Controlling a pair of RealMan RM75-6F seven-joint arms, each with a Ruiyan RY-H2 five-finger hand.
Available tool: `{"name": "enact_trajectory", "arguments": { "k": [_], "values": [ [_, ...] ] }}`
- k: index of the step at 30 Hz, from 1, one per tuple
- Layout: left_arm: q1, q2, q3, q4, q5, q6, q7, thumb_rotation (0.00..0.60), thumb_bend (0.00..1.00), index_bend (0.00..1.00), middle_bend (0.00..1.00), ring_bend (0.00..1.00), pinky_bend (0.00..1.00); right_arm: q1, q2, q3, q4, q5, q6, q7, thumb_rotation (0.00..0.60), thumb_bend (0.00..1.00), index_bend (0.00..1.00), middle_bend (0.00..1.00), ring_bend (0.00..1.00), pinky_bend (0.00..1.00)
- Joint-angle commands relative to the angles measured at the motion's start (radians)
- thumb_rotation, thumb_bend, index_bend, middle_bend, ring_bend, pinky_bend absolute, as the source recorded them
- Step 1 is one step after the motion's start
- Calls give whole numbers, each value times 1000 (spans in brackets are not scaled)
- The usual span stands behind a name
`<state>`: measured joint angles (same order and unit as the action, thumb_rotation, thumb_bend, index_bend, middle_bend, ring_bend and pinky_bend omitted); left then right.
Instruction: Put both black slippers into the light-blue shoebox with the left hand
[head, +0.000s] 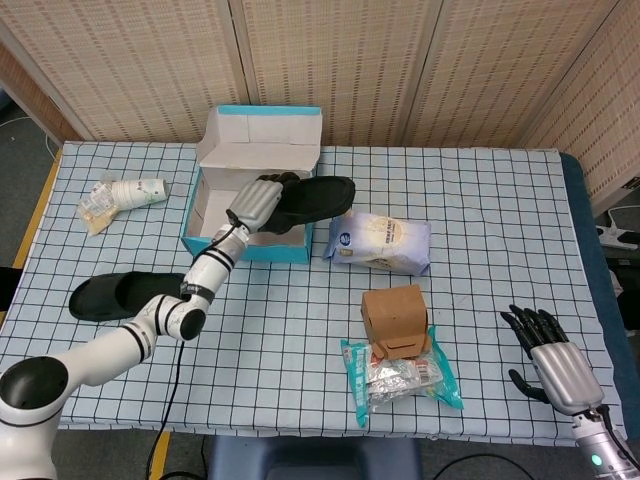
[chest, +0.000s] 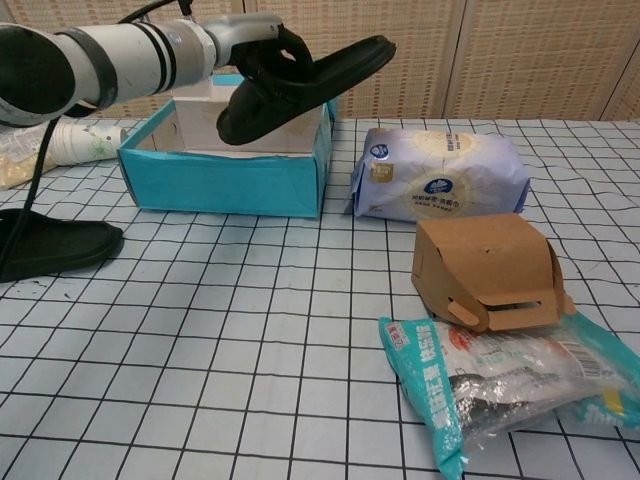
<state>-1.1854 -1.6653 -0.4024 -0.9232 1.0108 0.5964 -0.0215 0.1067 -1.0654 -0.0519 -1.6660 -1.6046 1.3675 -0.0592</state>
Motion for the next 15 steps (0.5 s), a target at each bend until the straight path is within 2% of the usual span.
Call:
{"name": "enact_trajectory", "arguments": {
  "k": [1,4,8,12,15],
  "values": [
    [-39,-74,25,131,53,-31,-51,600,553,288,338,267,361,1,0,0,1,4,-5,-3,600,252,0,0,0,0],
    [-53,-100,49,209,89,-49,-67,600,556,288,337,263,359,3,1,-1,0,10,-14,-9,600,252,0,0,0,0],
    [-60,-101,64,233,108,-78,-79,600,559,288,332,254,349,3,1,-1,-1,10,-15,-11,600,252,0,0,0,0],
    [-68,-114,117,317,157,-121,-66,600,561,287,327,249,342,4,1,-5,-2,7,-18,-18,600,252,0,0,0,0],
    [-69,-138,126,372,170,-133,-86,600,562,287,327,248,342,4,4,-10,-6,2,-22,-19,600,252,0,0,0,0]
  ]
}}
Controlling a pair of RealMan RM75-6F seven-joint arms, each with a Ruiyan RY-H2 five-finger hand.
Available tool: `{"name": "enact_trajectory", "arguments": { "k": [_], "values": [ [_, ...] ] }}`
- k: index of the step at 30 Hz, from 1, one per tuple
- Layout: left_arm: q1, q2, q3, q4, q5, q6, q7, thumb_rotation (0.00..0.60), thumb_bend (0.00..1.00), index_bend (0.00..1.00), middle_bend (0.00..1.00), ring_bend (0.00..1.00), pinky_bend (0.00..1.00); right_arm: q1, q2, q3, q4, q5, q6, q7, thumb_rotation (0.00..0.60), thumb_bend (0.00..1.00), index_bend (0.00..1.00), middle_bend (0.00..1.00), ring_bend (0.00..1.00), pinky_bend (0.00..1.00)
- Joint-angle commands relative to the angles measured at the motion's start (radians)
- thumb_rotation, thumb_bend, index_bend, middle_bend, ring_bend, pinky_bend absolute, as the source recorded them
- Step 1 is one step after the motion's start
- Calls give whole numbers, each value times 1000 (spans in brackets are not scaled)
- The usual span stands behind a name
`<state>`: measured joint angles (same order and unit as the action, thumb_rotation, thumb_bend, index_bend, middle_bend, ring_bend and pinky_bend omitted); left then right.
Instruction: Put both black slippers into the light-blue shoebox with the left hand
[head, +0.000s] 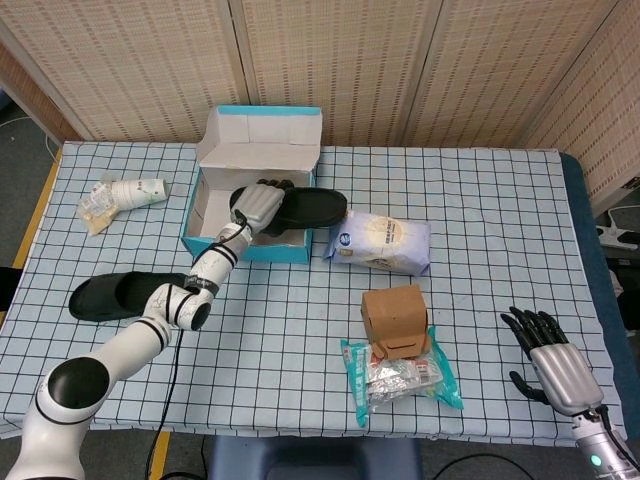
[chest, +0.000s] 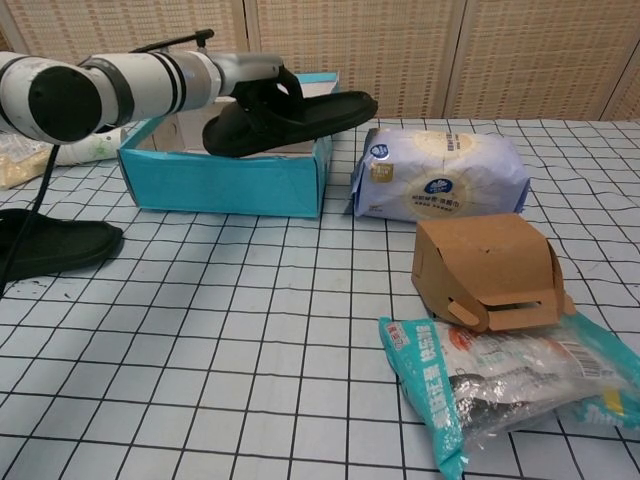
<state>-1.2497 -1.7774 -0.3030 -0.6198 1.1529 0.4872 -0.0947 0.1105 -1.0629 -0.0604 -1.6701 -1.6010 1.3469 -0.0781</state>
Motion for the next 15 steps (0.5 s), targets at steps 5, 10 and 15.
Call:
{"name": "enact_trajectory", "arguments": {
  "k": [5,10,15],
  "values": [
    [-2,-45,38,136,44,-38,-41,600,562,287,327,248,344,1,4,-5,-2,-4,-5,2,600,252,0,0,0,0],
    [8,-59,58,198,64,-51,-45,600,565,287,329,248,350,5,8,-10,-6,-10,-12,4,600,252,0,0,0,0],
    [23,-53,76,217,79,-77,-47,600,568,291,332,248,354,5,11,-15,-7,-19,-13,5,600,252,0,0,0,0]
  ]
}}
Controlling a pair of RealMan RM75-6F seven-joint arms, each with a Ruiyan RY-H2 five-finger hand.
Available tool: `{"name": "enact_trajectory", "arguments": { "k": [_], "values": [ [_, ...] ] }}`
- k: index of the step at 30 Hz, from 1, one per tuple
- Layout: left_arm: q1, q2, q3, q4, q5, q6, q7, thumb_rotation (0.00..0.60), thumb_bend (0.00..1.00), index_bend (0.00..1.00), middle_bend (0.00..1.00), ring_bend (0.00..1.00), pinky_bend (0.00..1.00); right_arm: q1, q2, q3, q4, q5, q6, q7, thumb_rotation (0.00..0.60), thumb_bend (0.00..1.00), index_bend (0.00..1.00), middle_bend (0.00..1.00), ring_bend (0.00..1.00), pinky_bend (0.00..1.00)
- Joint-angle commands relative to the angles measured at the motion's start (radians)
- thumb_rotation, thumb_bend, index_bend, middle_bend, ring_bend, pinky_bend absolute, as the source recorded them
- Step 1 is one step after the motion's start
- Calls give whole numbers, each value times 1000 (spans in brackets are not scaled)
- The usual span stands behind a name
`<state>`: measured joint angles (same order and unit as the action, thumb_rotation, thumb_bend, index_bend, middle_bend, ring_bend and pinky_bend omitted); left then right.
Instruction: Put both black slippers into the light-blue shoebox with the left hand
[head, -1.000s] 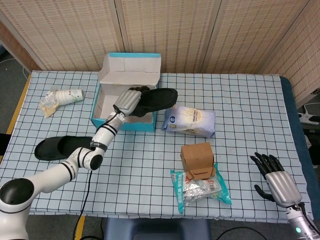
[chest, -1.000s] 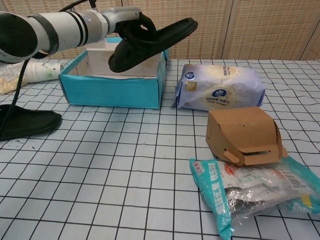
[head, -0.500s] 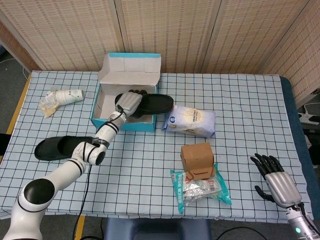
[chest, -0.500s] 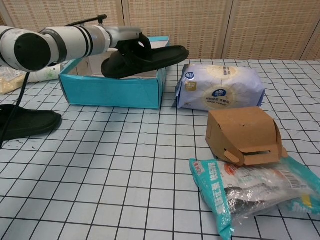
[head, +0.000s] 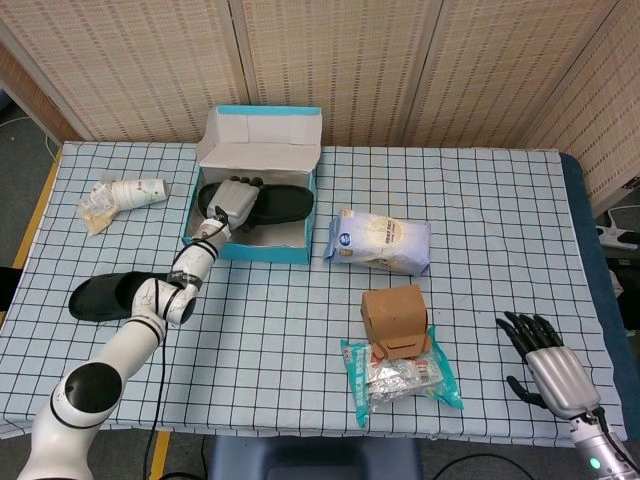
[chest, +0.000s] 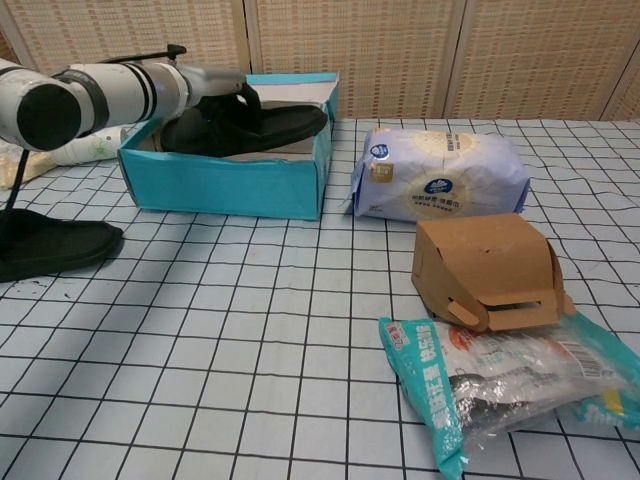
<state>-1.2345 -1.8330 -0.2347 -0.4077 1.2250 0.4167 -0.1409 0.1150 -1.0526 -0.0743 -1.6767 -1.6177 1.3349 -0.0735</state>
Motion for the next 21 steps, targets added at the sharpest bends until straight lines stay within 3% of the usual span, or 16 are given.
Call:
{"name": "enact_trajectory", "arguments": {
  "k": [1,13,21],
  "values": [
    [12,4,10,6,9,-6,-1,600,568,292,333,249,355,1,1,-2,0,-3,-2,1,600,252,0,0,0,0],
    [49,11,46,-27,35,-51,6,600,568,294,333,252,362,-3,5,-12,-7,-23,9,4,600,252,0,0,0,0],
    [84,75,77,-210,78,-19,-11,600,565,290,332,252,362,-4,7,-14,-7,-30,13,12,600,252,0,0,0,0]
  ]
}}
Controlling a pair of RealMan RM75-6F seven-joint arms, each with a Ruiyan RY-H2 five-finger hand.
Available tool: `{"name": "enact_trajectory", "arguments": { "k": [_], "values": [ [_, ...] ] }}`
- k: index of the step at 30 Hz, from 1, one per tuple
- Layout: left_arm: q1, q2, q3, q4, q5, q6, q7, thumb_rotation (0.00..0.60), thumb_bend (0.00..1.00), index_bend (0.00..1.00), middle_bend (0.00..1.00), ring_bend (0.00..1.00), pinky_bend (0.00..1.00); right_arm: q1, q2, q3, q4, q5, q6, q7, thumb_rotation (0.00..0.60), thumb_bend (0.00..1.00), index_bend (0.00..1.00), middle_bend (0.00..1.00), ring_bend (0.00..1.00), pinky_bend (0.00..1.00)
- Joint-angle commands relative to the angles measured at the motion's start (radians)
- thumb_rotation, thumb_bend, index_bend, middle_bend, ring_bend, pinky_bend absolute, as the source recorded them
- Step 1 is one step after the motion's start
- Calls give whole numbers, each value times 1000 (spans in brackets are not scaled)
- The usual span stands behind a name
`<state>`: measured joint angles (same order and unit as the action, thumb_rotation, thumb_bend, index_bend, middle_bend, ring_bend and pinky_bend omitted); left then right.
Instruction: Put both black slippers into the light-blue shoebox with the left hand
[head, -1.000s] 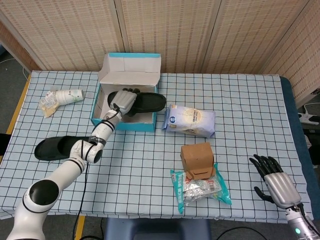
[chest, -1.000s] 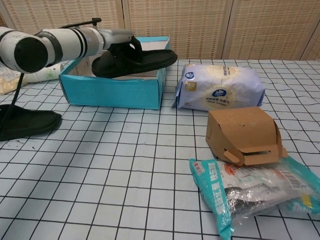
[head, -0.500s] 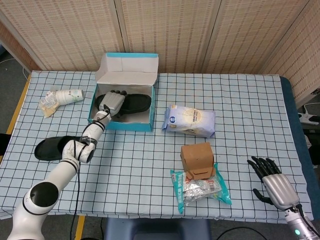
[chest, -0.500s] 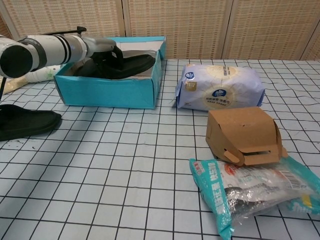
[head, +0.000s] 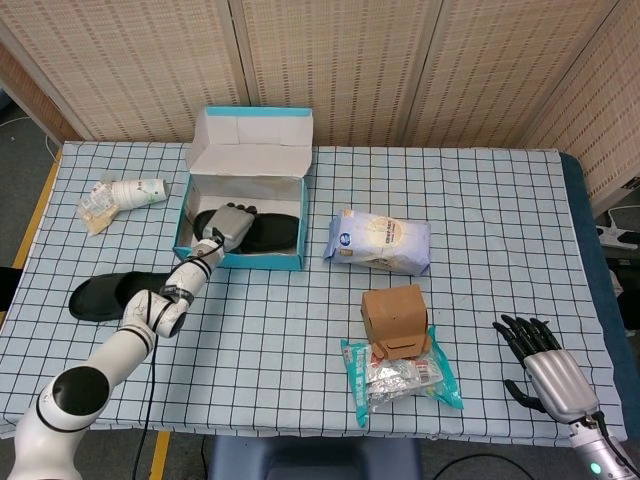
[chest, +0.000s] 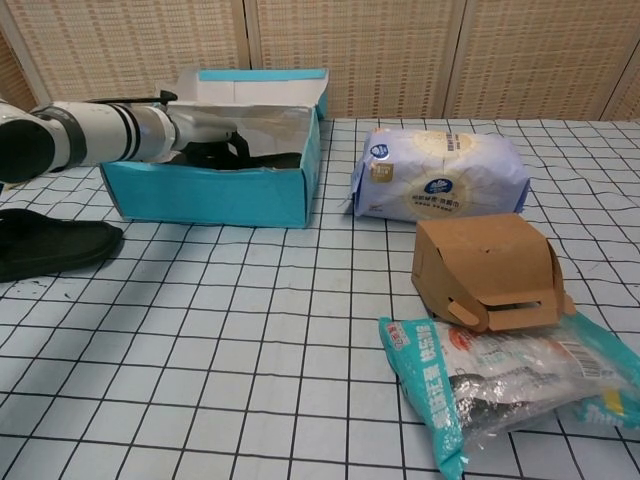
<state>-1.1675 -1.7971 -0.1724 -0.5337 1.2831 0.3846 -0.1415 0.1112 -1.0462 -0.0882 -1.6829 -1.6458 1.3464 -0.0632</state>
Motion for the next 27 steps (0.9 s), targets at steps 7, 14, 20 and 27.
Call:
{"name": "enact_trajectory", "arguments": {
  "k": [7,14,20,27],
  "values": [
    [52,135,39,-272,33,51,40,600,563,285,330,250,359,-2,5,-3,-1,-7,7,10,600,252,0,0,0,0],
    [92,236,34,-432,-37,49,68,600,552,245,293,207,305,0,5,-7,-2,-15,4,11,600,252,0,0,0,0],
    [85,299,48,-514,-125,-44,89,600,488,33,63,30,160,-5,6,-12,-6,-28,15,12,600,252,0,0,0,0],
    [95,333,44,-582,-195,29,132,600,408,0,0,0,126,-6,9,-19,-7,-42,17,15,600,252,0,0,0,0]
  ]
}}
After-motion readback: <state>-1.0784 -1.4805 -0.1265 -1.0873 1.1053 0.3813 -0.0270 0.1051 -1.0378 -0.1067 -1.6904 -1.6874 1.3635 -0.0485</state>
